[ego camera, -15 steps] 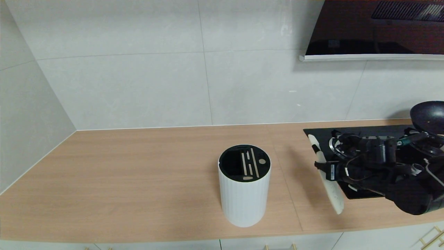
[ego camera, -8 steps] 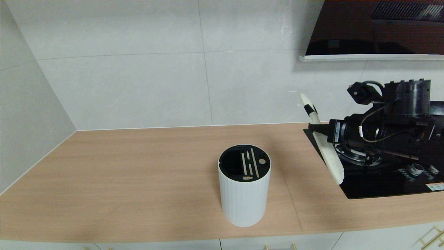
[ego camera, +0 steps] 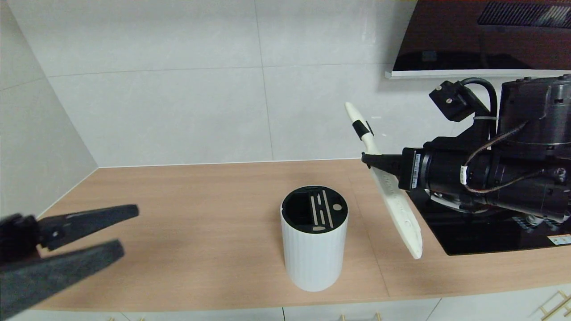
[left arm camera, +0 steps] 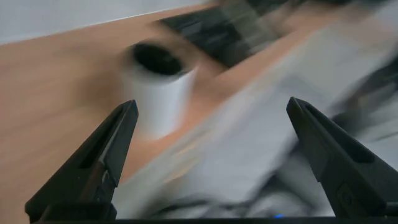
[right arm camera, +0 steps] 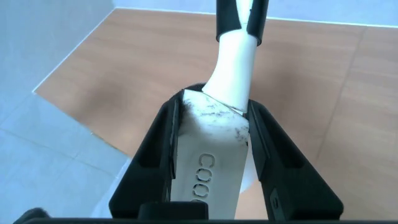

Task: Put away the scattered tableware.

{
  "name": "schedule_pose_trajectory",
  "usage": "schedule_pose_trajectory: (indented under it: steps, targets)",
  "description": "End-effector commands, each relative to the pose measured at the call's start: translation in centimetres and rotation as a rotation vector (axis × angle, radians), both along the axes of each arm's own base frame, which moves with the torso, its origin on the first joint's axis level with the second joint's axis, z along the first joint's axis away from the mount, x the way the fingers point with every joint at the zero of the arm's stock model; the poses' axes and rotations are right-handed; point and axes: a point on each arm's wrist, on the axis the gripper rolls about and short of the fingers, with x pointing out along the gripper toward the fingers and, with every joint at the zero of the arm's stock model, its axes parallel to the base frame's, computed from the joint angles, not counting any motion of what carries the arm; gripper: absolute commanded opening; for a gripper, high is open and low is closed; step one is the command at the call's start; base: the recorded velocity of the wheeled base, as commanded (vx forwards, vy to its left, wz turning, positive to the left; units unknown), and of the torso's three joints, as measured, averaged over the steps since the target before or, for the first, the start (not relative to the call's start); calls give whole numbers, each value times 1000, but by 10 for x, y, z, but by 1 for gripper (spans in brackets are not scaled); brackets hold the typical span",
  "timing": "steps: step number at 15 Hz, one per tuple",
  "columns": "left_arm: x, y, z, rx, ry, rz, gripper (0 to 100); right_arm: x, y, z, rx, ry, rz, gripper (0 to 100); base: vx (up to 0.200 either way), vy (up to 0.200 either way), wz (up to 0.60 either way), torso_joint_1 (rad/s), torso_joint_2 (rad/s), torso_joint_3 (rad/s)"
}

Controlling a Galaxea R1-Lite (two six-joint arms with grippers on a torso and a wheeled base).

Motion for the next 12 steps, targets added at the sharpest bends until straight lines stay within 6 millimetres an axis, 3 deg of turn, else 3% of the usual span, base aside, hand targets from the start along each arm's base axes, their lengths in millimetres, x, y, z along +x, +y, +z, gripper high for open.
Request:
schedule_pose_trajectory:
  steps: [1, 5, 8, 12]
  targets:
    - [53, -34, -16, -59, 186, -93, 100, -17, 12, 4, 9, -16, 52, 0, 0, 0, 0, 0, 0, 0]
    - [94, -71, -13, -143, 239, -65, 100, -33, 38, 0, -15, -19, 46, 0, 0, 0, 0, 0, 0, 0]
    - [127, -107, -33, -101, 284, 64, 100, -33, 55, -10, -22, -34, 33, 0, 0, 0, 0, 0, 0, 0]
    - [128, -134, -40, -119, 245, 82, 100, -44, 77, -22, -60, -33, 16, 0, 0, 0, 0, 0, 0, 0]
